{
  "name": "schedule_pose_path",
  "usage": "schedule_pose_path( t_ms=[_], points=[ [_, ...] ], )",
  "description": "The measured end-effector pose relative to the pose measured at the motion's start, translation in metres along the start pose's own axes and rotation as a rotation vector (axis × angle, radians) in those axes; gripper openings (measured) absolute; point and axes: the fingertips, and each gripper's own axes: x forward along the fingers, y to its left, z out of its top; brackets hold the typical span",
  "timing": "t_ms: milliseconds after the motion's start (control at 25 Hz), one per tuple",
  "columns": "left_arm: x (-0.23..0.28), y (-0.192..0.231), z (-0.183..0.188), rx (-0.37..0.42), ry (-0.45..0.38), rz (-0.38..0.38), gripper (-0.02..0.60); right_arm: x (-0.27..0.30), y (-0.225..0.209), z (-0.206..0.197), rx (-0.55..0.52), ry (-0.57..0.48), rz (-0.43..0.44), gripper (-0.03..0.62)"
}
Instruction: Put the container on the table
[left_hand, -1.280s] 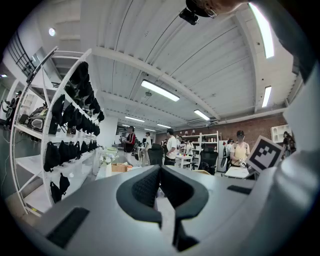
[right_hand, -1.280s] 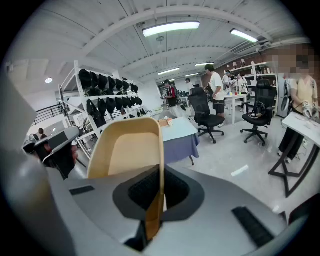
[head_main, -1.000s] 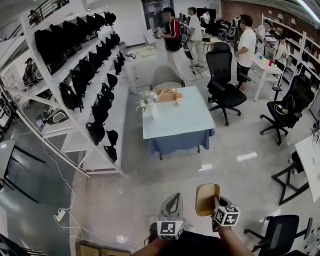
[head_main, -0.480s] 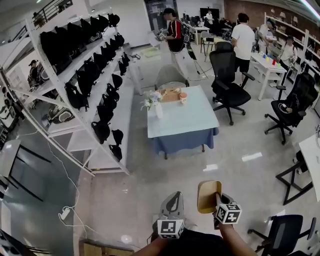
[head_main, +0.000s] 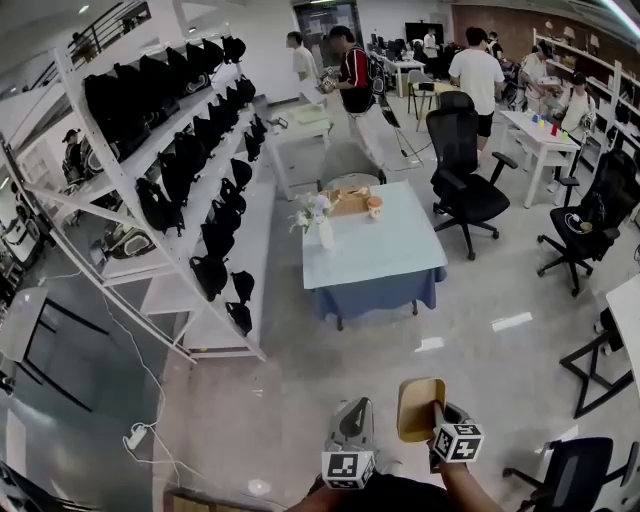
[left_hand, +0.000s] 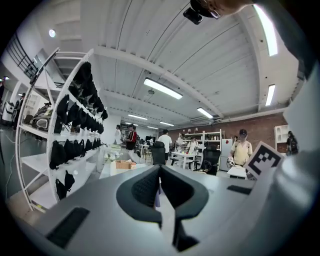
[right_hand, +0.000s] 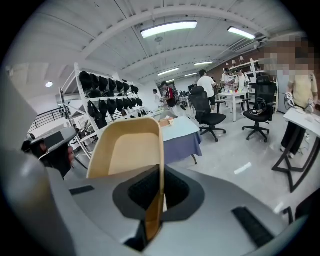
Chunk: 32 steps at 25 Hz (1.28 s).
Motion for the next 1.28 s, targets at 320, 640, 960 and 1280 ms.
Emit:
schedule_pose_path(
  t_ms=[320, 640, 960, 1280],
  points=[
    [0.046, 0.026, 0.009, -0.004, -0.001, -0.03, 0.011, 0.033, -0.004, 0.016, 0.037, 0.015, -0.035, 0.002],
    [0.11, 0.087, 0.013, -0.011, 0.037, -0.022, 0.011, 0.101, 0.006, 0.058, 0.053, 0.034, -0.06, 0.002],
    [0.189, 0.149, 0.03, -0.027, 0.04, -0.03, 0.011, 0.189, 0.03, 0.117, 0.018, 0.053, -0.046, 0.002],
    [0.25, 0.201, 0.059, -0.024, 0.02, -0.106, 0.011, 0.248, 0.046, 0.18, 0.028, 0.031, -0.095, 0.002]
  ],
)
